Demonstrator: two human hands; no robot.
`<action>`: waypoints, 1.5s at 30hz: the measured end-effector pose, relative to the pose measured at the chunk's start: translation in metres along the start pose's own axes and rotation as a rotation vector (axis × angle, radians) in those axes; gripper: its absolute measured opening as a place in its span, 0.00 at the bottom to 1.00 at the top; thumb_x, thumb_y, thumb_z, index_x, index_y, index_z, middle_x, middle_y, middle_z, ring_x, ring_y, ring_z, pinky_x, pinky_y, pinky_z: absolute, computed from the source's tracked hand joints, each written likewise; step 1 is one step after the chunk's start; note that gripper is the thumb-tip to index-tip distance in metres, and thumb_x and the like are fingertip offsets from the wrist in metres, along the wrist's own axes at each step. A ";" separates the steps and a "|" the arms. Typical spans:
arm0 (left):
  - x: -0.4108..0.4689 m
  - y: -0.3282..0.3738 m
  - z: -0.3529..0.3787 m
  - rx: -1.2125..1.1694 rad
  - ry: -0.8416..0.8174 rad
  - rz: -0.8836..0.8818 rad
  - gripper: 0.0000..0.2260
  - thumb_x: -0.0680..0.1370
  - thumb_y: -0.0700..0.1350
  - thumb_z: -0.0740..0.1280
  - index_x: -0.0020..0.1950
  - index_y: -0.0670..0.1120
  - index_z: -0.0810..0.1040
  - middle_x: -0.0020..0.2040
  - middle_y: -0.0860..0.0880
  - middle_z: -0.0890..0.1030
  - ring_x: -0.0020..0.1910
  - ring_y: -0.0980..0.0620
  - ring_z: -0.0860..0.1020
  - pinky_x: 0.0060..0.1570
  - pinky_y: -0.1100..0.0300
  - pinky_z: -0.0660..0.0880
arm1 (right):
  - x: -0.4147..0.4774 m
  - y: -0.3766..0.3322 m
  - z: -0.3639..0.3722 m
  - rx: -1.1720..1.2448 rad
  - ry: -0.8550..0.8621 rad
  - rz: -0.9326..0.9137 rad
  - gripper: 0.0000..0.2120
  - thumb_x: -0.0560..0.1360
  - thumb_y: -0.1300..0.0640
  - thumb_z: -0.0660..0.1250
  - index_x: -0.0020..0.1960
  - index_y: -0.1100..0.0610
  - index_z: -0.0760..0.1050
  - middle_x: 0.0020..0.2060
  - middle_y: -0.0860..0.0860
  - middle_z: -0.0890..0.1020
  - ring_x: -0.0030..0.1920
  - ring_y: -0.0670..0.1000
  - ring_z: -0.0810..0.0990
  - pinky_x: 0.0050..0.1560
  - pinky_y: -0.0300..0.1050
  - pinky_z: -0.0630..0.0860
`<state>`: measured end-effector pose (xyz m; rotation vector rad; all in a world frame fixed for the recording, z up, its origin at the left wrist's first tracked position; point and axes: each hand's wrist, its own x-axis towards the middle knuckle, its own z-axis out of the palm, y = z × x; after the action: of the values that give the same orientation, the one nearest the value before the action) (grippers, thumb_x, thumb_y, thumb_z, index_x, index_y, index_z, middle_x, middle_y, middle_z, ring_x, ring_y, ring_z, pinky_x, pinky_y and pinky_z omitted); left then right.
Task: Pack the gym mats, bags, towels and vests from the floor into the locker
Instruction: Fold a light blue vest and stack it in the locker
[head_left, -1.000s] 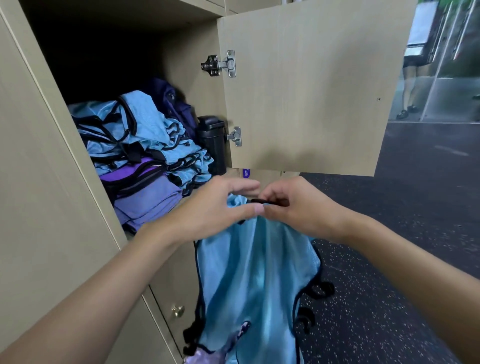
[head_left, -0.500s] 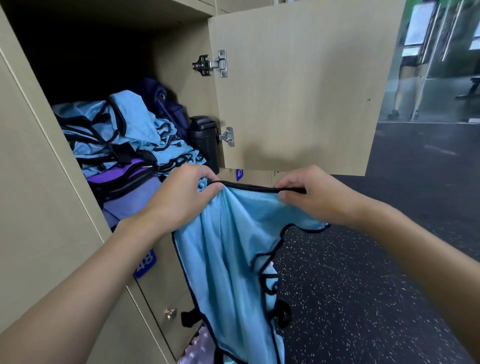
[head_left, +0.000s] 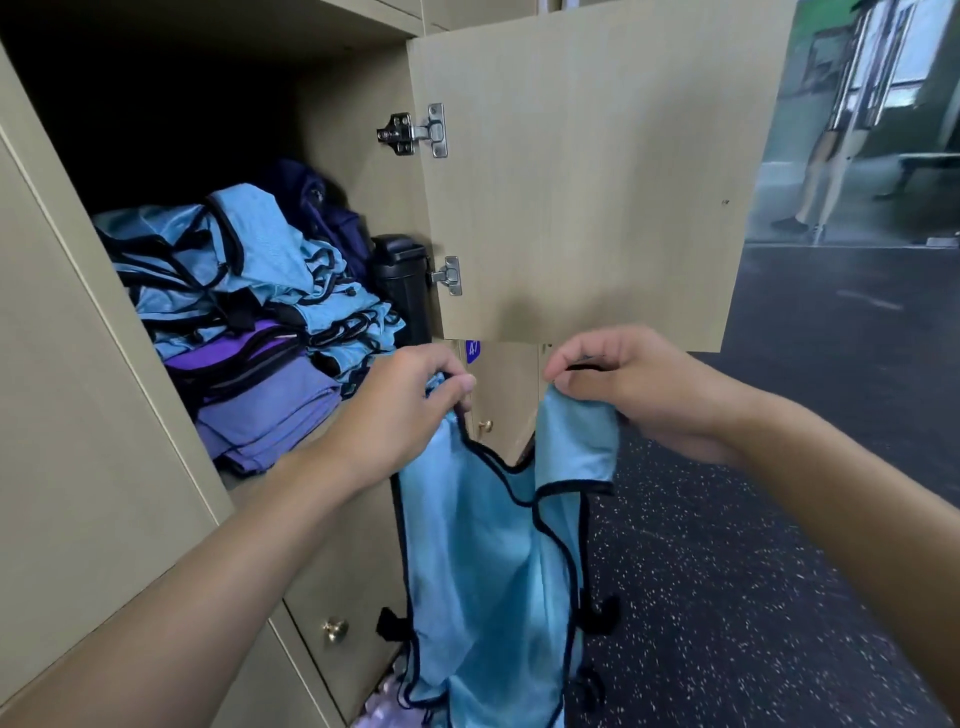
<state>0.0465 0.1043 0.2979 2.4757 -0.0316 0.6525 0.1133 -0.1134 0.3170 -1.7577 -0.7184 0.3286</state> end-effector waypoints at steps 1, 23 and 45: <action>0.000 0.001 0.002 -0.034 -0.006 0.010 0.10 0.81 0.44 0.68 0.39 0.50 0.80 0.38 0.57 0.83 0.41 0.61 0.79 0.44 0.62 0.71 | -0.001 0.000 0.003 0.056 -0.029 0.018 0.06 0.79 0.65 0.66 0.46 0.59 0.80 0.40 0.54 0.80 0.41 0.51 0.76 0.39 0.39 0.72; 0.000 0.031 -0.001 -0.290 0.138 0.117 0.14 0.78 0.40 0.71 0.51 0.59 0.74 0.47 0.55 0.79 0.50 0.59 0.77 0.54 0.62 0.74 | 0.000 0.003 0.035 -0.051 0.066 -0.267 0.04 0.76 0.57 0.72 0.45 0.54 0.85 0.48 0.49 0.83 0.48 0.45 0.79 0.54 0.42 0.76; -0.006 0.036 -0.016 -0.481 0.048 0.070 0.09 0.79 0.35 0.68 0.50 0.48 0.72 0.38 0.38 0.81 0.30 0.52 0.69 0.30 0.66 0.67 | 0.003 0.002 0.033 0.163 0.184 -0.236 0.20 0.72 0.50 0.73 0.47 0.70 0.78 0.38 0.59 0.76 0.39 0.53 0.69 0.41 0.51 0.65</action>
<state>0.0284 0.0823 0.3260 2.0027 -0.2300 0.6455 0.0973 -0.0865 0.3053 -1.5084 -0.7354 0.0614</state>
